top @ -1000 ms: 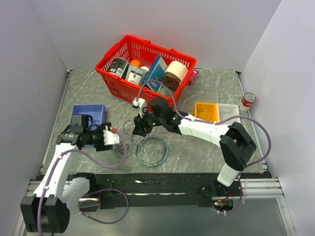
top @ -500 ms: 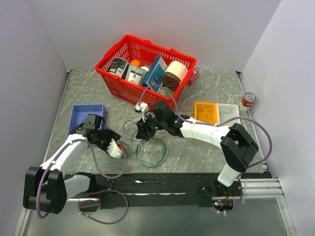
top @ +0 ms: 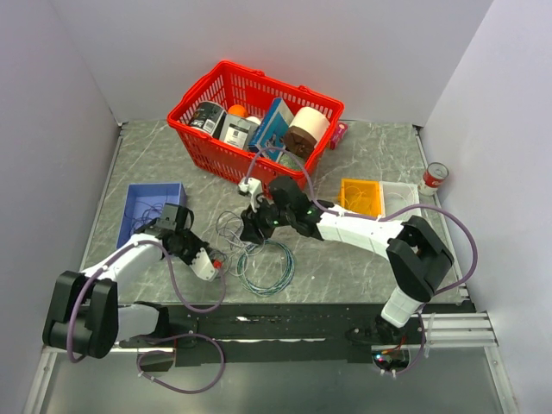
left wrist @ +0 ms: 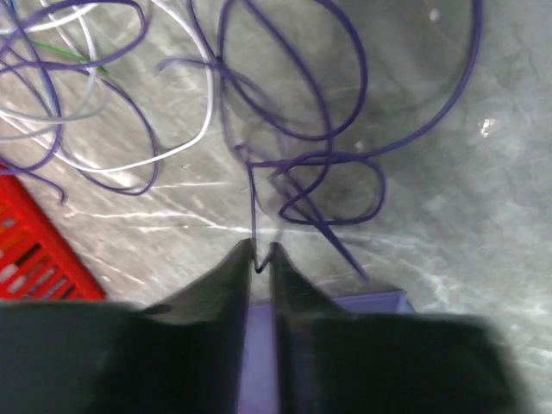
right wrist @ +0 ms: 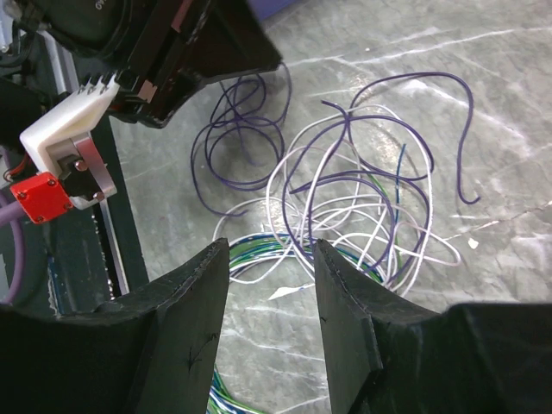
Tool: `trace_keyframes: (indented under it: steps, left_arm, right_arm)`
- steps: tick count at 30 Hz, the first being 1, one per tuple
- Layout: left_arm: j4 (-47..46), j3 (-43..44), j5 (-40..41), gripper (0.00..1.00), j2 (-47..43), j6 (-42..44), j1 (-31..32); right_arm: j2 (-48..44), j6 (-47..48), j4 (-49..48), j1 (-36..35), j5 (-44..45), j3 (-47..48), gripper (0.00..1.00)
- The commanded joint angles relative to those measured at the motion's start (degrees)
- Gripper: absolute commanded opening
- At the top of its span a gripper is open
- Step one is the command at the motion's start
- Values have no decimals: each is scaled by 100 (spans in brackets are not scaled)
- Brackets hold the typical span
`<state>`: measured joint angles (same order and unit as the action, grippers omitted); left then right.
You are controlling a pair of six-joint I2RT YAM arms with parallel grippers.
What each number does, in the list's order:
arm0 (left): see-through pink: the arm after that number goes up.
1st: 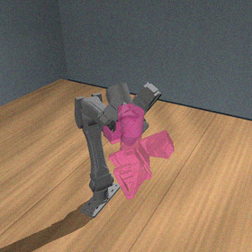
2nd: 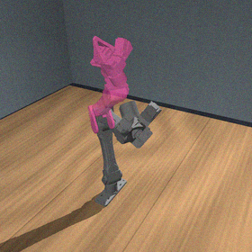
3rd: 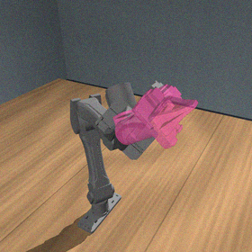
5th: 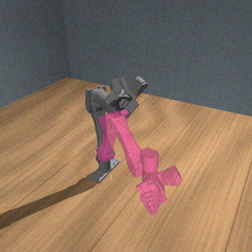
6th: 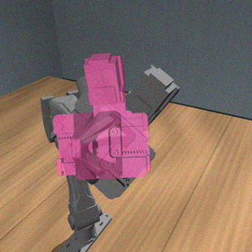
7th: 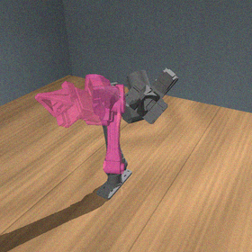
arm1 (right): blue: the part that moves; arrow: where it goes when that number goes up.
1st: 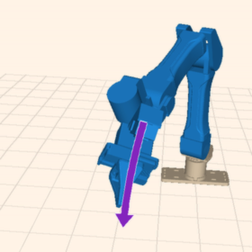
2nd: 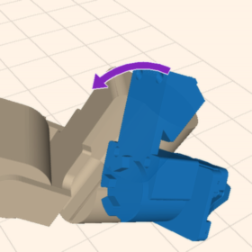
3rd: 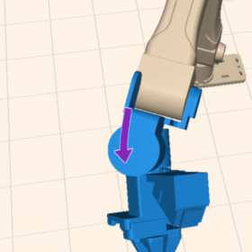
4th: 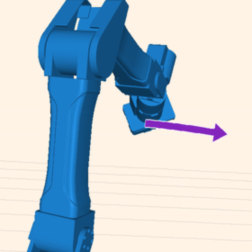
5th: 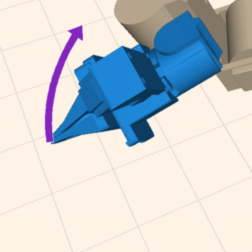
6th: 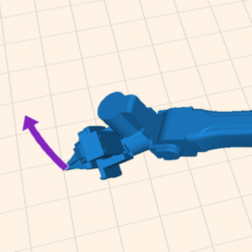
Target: Untangle the cables
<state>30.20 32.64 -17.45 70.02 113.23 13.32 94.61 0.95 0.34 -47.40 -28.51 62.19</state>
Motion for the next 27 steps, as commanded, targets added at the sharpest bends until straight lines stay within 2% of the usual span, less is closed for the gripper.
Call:
trace_keyframes:
  steps: [1,3,5,8,10,11,14,15,20,21,24,25,27]
  left_arm:
    - [-268,-39,-248,1,56,675,21]
    - [-172,40,-381,1,-6,622,21]
    - [47,285,-741,1,-102,70,21]
    - [512,942,-1258,1,-347,-1317,13]
    - [1056,1304,-1383,1,-558,-1898,4]
    - [1659,1611,-1549,1,-812,-2032,-5]
    - [2409,2087,-1874,1,-1409,-2822,-5]
    - [2464,2184,-1928,1,-1551,-3346,-5]
    - [2167,2861,-2174,1,-2238,-5264,-5]
    - [1940,2949,-2270,1,-2290,-5842,-5]
    - [1430,3160,-2333,1,-2457,-6906,-5]
    - [1001,3204,-2307,1,-2528,-7154,-5]
    - [577,3257,-2228,1,-2572,-7916,-5]
  right_arm:
    - [-399,54,-218,90,12,-85,51]
    - [-434,19,-245,125,21,-102,51]
    - [-478,-16,-271,152,-5,-137,51]
    - [-583,-51,-271,213,-14,-172,52]
    - [-663,-25,-228,213,30,-155,52]
    - [-724,-7,-219,213,56,-146,52]
    - [-812,10,-122,213,56,-15,54]
    - [-856,-7,-96,205,13,47,55]
    - [-1198,-260,-533,161,-540,188,70]
    - [-1216,-340,-604,143,-698,214,72]
    - [-1287,-376,-832,56,-883,355,79]
    - [-1296,-394,-938,46,-919,372,82]
    - [-1261,-473,-1132,38,-998,407,83]
